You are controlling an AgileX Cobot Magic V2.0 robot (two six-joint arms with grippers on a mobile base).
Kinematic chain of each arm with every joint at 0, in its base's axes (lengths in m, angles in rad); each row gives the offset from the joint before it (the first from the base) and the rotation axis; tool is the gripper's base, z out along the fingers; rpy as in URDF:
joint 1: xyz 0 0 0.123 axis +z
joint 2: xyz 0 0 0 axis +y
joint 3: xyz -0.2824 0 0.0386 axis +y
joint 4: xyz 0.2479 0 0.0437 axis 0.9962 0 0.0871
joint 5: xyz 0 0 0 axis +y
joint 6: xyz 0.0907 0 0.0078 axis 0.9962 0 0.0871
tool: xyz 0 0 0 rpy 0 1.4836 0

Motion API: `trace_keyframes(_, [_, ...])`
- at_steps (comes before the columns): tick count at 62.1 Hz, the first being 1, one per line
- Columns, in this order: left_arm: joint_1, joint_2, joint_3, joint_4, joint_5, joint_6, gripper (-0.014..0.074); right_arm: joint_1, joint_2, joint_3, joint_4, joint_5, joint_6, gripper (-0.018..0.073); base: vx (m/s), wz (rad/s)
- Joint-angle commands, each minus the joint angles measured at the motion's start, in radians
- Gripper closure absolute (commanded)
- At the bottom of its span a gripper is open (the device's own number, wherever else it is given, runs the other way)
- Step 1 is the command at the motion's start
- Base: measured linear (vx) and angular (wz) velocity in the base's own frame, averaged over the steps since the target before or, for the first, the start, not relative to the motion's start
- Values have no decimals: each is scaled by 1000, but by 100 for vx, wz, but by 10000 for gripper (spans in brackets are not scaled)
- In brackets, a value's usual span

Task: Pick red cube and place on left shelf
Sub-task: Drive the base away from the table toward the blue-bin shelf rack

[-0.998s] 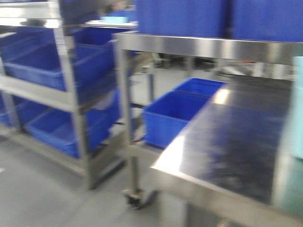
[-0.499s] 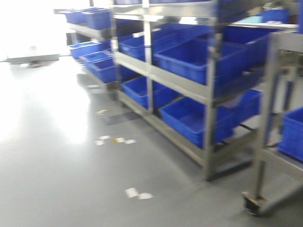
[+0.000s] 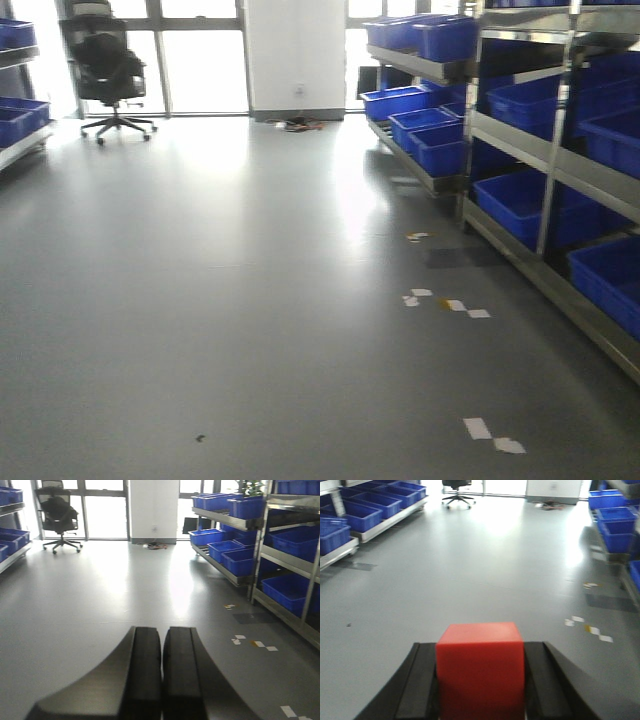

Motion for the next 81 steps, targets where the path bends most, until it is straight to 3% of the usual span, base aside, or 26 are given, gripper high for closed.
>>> trace_keyframes(1, [-5, -12, 24, -4, -88, -5, 495, -3, 3, -28, -7, -86, -3, 412, 14, 35])
trace_keyframes(35, [-5, -12, 24, -4, -88, -5, 495, -3, 3, -28, -7, -86, -3, 412, 28, 23])
trace_keyframes(81, [-5, -12, 24, -4, -88, -5, 495, -3, 3, -28, -7, -86, -3, 412, 58, 6])
